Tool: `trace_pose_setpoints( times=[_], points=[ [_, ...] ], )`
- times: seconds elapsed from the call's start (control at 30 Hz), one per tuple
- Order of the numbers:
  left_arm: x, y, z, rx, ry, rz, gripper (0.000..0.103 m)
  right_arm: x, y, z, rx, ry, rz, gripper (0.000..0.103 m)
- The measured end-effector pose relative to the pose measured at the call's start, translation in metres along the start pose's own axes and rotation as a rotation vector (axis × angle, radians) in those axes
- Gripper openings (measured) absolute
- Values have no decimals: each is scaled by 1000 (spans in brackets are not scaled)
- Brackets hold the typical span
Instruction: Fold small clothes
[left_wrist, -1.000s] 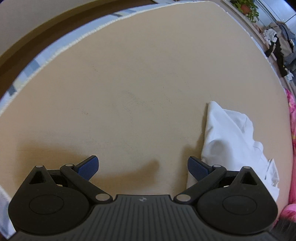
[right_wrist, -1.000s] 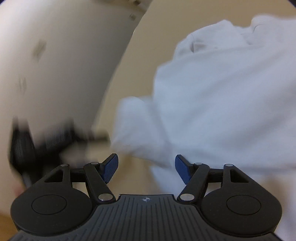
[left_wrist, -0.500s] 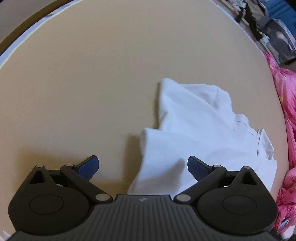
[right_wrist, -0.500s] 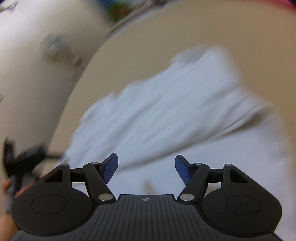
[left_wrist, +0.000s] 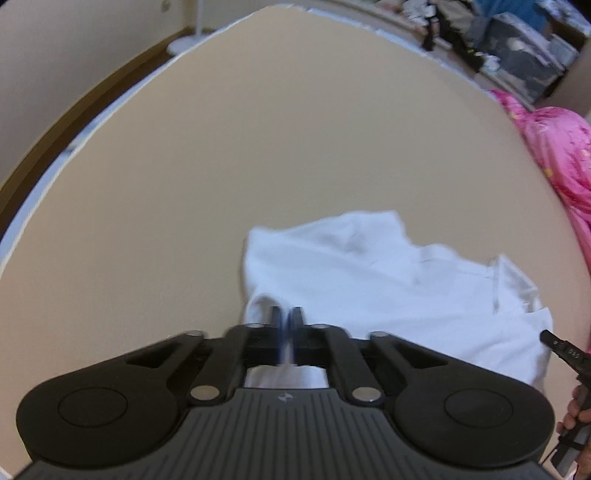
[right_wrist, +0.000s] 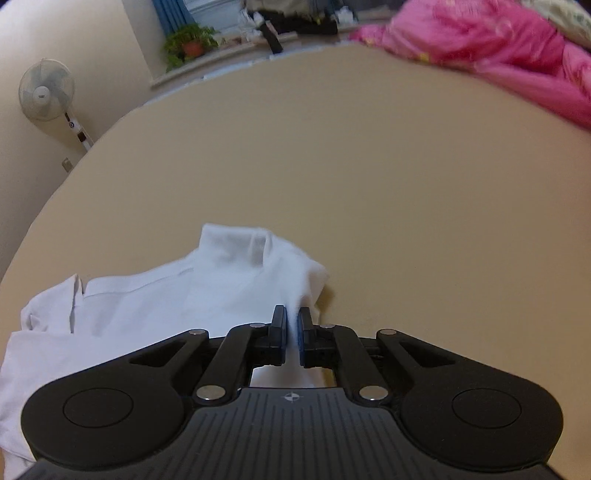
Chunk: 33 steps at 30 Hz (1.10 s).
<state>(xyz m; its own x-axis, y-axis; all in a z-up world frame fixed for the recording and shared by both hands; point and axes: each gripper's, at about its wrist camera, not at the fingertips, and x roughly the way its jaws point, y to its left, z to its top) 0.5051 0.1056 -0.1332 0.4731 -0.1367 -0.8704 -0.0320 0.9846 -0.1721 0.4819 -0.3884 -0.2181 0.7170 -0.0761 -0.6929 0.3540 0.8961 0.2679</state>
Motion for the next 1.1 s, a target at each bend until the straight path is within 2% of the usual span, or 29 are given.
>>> trace_pose_setpoints(
  times=[0.07,0.13,0.2,0.23,0.3,0.33,0.37,0.4,0.47,0.53,0.57,0.63,0.67,0.73,0.77,0.8,0.87,0.9,0.97,1.03,1.1],
  points=[
    [-7,-10,6,28,-24,0,1,-8,-20,2,54,-39,-13,5],
    [5,-22,9,48,-35,18,1,7,-39,1,124,-11,-6,5],
    [26,-25,11,59,-11,73,2,18,-48,-6,142,13,-22,5],
    [39,-25,10,62,8,108,6,23,-50,-10,154,26,-21,6],
    [66,-21,5,66,39,220,6,31,-50,-17,165,36,-38,11],
    [76,-17,3,65,52,263,10,29,-50,-19,169,18,-33,14],
    [82,-11,1,64,68,288,21,24,-49,-21,177,14,-39,18],
    [86,-3,-1,56,87,303,29,18,-48,-23,192,7,-55,29],
    [78,10,-6,9,65,281,56,-1,-48,-27,192,-58,-62,38],
    [62,15,-11,-1,25,228,71,-23,-41,-34,131,-140,-38,38],
    [56,14,-14,5,4,205,81,-29,-37,-38,107,-149,-15,38],
    [46,10,-25,33,-34,149,91,-31,-27,-50,57,-86,35,38],
    [45,7,-32,44,-41,122,94,-28,-23,-57,24,-51,29,37],
    [53,-2,-45,77,-5,111,97,-21,-16,-74,-83,8,-46,36],
    [64,-6,-53,118,28,145,97,-23,-16,-83,-137,-9,-106,36],
    [73,-9,-61,156,52,193,97,-27,-20,-86,-165,-2,-150,41],
    [72,-5,-74,146,9,219,103,-46,-37,-89,-92,-3,-165,56],
    [65,1,-77,122,8,219,103,-57,-47,-92,-39,11,-171,56],
    [55,11,-84,90,56,212,102,-85,-61,-103,18,42,-177,55],
    [37,20,-103,95,52,239,102,-122,-63,-119,20,50,-140,56],
    [12,25,-128,109,54,232,102,-157,-53,-136,-15,55,-115,59]
  ],
)
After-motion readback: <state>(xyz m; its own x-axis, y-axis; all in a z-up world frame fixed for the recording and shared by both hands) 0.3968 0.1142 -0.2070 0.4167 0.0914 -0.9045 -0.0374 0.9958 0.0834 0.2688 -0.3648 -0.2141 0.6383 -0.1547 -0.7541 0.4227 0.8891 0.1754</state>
